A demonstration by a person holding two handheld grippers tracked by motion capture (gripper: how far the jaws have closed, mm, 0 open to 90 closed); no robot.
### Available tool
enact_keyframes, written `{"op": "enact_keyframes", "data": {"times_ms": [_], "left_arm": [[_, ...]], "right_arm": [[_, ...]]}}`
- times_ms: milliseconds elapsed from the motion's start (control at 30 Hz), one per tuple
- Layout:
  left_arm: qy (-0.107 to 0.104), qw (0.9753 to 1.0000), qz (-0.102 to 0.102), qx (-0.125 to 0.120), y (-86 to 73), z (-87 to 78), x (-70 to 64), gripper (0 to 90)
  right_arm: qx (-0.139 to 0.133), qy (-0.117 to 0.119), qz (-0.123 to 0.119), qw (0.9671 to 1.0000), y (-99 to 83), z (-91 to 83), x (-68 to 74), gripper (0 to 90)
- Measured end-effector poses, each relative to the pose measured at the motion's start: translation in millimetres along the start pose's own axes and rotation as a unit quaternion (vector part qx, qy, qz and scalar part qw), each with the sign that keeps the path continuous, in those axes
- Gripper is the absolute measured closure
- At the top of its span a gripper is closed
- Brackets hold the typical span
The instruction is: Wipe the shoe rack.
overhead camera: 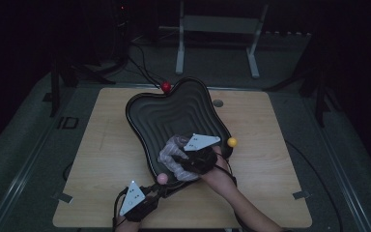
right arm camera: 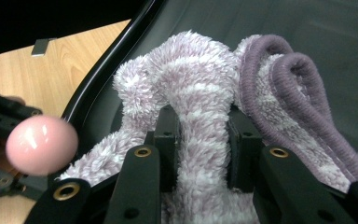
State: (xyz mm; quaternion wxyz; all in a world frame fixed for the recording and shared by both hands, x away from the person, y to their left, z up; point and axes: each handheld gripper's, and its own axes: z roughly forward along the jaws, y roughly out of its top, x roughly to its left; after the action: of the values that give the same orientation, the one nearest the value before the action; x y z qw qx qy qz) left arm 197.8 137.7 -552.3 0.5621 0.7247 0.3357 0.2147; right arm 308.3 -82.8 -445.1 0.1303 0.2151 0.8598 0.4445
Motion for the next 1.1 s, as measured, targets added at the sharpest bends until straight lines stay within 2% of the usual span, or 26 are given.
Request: {"op": "enact_keyframes", "data": {"times_ms": [367, 833, 900, 933, 1000, 1067, 1100], "left_arm": [[-0.004, 1.0, 0.001, 0.001, 0.0, 0.0, -1.5, 74.3], [-0.005, 1.0, -0.003, 0.001, -0.1, 0.0, -1.0, 73.6], [-0.006, 0.9999, -0.011, 0.004, 0.0, -0.4, -1.0, 71.4], [-0.005, 0.9998, -0.017, 0.008, 0.1, -1.0, -1.8, 63.3], [-0.003, 0.9997, -0.023, 0.012, 0.5, -2.8, -5.3, 61.2], [-0.003, 0.9996, -0.021, 0.018, 0.9, -4.0, -8.8, 54.7], [-0.003, 0.9996, -0.017, 0.022, 1.2, -7.2, -13.4, 51.5]], "right_arm": [[0.001, 0.01, 0.003, 0.9999, -14.1, -9.7, 5.0, 70.1], [-0.019, 0.007, 0.004, 0.9998, -13.4, -13.4, 4.2, 69.7], [-0.027, 0.005, 0.01, 0.9996, -10.8, -18.3, 1.1, 69.8], [-0.034, -0.003, 0.014, 0.9993, -9.2, -25.0, -2.0, 69.8], [-0.035, -0.004, 0.015, 0.9993, -9.1, -27.1, -3.2, 69.7], [-0.035, -0.006, 0.017, 0.9992, -9.6, -29.8, -4.8, 69.7], [-0.035, -0.014, 0.024, 0.999, -12.8, -37.1, -10.5, 69.7]]}}
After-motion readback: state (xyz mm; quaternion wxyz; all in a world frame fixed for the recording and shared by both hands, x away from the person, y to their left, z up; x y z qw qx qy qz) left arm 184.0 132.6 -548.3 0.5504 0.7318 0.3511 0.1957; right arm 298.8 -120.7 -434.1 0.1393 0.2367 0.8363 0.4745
